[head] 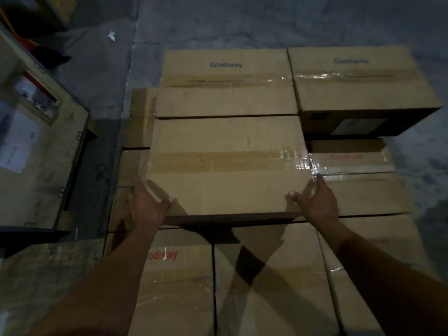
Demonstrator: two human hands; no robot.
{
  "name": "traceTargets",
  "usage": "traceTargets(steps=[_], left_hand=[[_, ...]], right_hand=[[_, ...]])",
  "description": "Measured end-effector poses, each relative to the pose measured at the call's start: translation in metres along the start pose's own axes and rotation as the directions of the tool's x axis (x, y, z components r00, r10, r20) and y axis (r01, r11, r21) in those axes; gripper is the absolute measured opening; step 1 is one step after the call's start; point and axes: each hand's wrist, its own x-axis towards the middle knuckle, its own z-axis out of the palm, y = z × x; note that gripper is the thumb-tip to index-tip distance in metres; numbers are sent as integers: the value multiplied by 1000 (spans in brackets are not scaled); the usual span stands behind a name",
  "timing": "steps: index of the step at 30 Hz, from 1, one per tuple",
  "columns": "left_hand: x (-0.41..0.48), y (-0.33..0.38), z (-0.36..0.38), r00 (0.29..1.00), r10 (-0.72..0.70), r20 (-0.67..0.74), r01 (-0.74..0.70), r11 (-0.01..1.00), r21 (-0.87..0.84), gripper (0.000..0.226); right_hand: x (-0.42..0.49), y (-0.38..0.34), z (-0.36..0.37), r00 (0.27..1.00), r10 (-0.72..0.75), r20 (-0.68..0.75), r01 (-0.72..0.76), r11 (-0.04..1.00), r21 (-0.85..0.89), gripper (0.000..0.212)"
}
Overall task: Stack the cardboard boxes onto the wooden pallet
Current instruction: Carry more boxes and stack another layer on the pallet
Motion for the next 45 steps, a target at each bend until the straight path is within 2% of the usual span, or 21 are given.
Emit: traceTargets(steps=[3,5,8,11,12,17,20,25,30,37,41,45], left_hand=[[-33,21,-10,978,210,-8,-207,971,116,80],[-64,33,-22,927,374,-24,-365,914,176,69],[-114,60,-48,808,588,-40,-559,785,266,55],[-179,94,-89,679,733,-39,-673,643,366,49],[-201,106,-103,635,771,-54,-698,602,389,49],[-325,160,-172,521,849,-93,-769,513,380,55],[-389,200,-201,423,899,-116,-819,434,375,56],[-501,286,-206,258,957,-129,-918,285,276,50],[-618,360,-160,74,995,-73,-985,84,153,52],[-761,437,-38,-126,990,62,-992,-125,-28,55],[-847,481,55,-230,965,127,-968,-213,-135,54],[-922,516,152,-301,928,222,-942,-252,-224,54]], right_hand=[[-20,-12,-21,994,-104,-25,101,991,-92,70],[-43,-18,-47,982,-187,-30,179,968,-176,63],[-76,-27,-95,954,-285,-88,253,930,-268,58],[-123,-36,-154,908,-373,-188,318,909,-268,51],[-140,-40,-175,887,-399,-231,340,905,-258,51],[-238,-45,-293,820,-413,-395,359,910,-205,48],[-289,-33,-368,748,-407,-524,364,912,-188,48],[-359,20,-495,664,-290,-689,232,956,-180,52],[-420,111,-608,542,-77,-837,30,997,-72,52],[-484,258,-708,433,130,-892,-172,983,60,49],[-494,354,-754,363,239,-901,-293,947,133,52],[-490,442,-795,335,361,-870,-395,892,218,55]])
